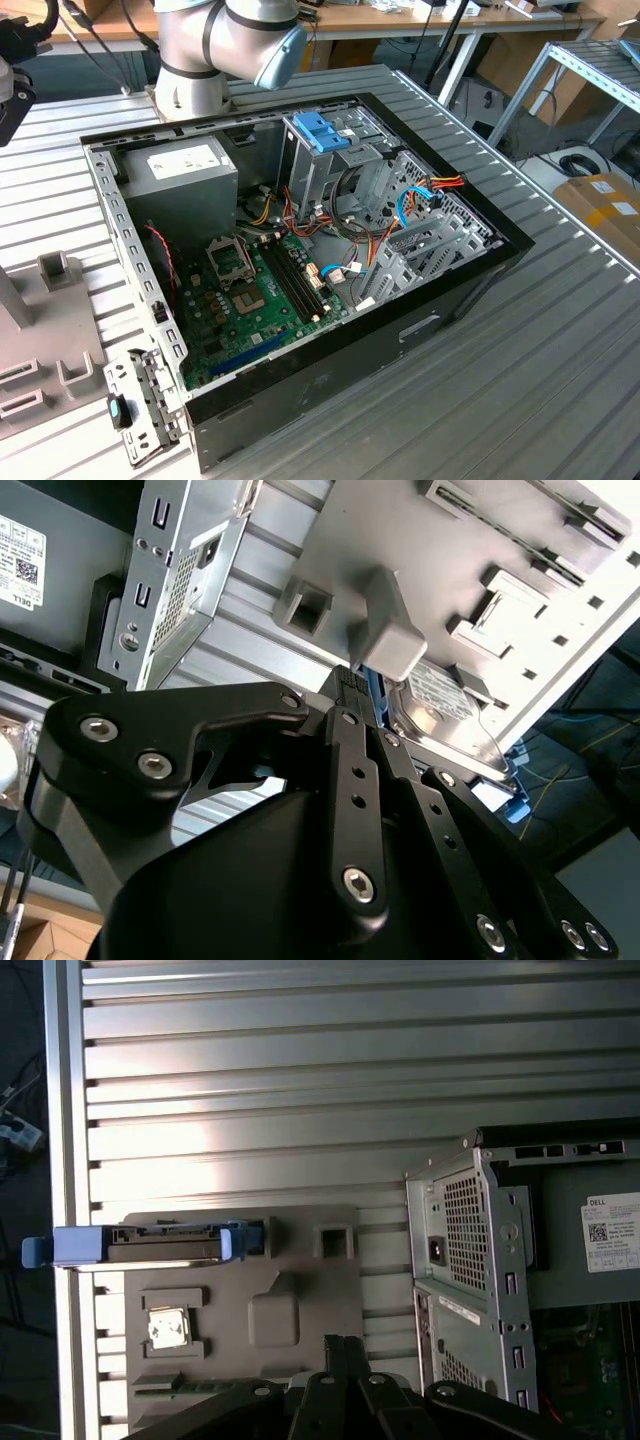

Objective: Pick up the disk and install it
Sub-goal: 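Reach for the disk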

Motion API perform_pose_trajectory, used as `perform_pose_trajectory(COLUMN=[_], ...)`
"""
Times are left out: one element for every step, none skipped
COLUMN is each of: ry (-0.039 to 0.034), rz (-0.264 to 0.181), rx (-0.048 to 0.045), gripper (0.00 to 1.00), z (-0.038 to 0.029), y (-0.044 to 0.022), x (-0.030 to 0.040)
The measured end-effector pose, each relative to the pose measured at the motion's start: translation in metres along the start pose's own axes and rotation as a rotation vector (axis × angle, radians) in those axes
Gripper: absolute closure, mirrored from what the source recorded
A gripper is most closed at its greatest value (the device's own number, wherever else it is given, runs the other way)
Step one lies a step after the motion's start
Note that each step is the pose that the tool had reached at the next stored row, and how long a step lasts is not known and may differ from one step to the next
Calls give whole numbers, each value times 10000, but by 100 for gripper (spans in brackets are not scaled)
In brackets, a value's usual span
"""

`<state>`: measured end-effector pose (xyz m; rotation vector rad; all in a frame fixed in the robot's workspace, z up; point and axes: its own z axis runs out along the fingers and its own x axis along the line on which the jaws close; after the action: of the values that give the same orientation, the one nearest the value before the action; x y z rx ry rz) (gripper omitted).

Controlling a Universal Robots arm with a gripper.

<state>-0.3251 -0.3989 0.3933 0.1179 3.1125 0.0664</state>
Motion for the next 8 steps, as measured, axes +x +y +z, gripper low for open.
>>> perform_pose_trajectory(ry=[0, 0, 0, 0, 0, 0, 0, 0], rz=[0, 0, 0, 0, 0, 0, 0, 0], rx=[1, 0, 1, 0, 1, 0, 0, 1], gripper=[89, 89, 89, 89, 89, 89, 89, 89], z=[-1, -1, -1, -1, -1, -1, -1, -2], y=[-1, -2, -2, -3, -3, -3, -4, -5], x=[17, 25, 31, 36, 42, 47, 54, 59])
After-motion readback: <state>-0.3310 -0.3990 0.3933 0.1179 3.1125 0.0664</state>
